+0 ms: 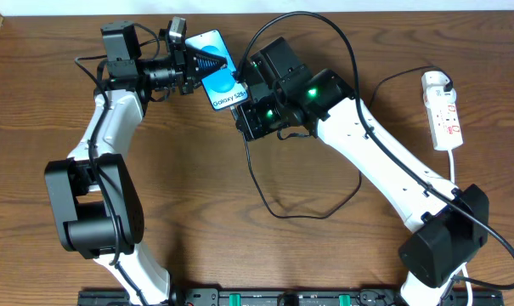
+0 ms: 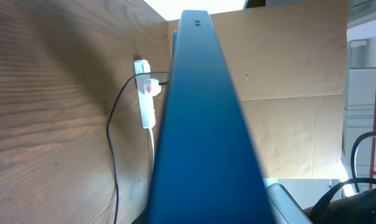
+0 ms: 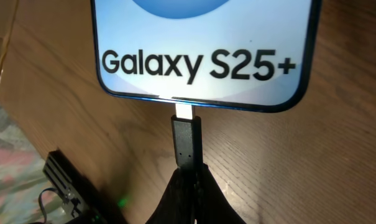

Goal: Plug charger to phone and switch on socket
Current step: 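Insert the USB-C plug into the phone's bottom port with the right gripper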

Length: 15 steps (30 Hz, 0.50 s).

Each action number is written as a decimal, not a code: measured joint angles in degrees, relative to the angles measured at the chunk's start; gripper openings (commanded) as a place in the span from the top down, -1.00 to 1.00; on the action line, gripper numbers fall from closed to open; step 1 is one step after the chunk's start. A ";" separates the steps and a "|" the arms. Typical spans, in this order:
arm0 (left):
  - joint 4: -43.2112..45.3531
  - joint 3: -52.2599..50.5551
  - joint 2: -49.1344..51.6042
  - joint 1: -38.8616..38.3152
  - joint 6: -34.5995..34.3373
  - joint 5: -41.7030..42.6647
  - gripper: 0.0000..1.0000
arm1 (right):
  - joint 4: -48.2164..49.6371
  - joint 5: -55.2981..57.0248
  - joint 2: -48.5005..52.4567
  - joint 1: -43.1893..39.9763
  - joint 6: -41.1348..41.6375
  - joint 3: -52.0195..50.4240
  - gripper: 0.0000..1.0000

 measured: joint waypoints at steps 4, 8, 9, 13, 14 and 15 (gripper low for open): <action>0.00 0.00 0.00 0.00 0.00 -0.17 0.86 | 0.09 0.22 0.00 -0.02 0.00 0.00 0.97; 0.02 0.00 0.00 0.02 0.00 -0.28 0.86 | 0.37 0.22 0.00 -0.07 0.00 0.00 0.97; 0.02 0.00 0.00 0.02 0.00 -0.42 0.86 | 0.46 0.22 0.00 -0.07 0.00 0.00 0.98; 0.02 0.00 0.00 0.04 0.00 -0.46 0.86 | 0.98 0.31 0.00 -0.17 0.02 0.00 0.97; 0.02 0.00 0.00 0.04 0.00 -0.50 0.86 | 0.98 0.31 0.00 -0.17 0.02 0.00 0.97; 0.02 0.00 0.00 0.04 0.00 -0.61 0.86 | 1.01 0.33 0.00 -0.22 0.02 0.00 0.98</action>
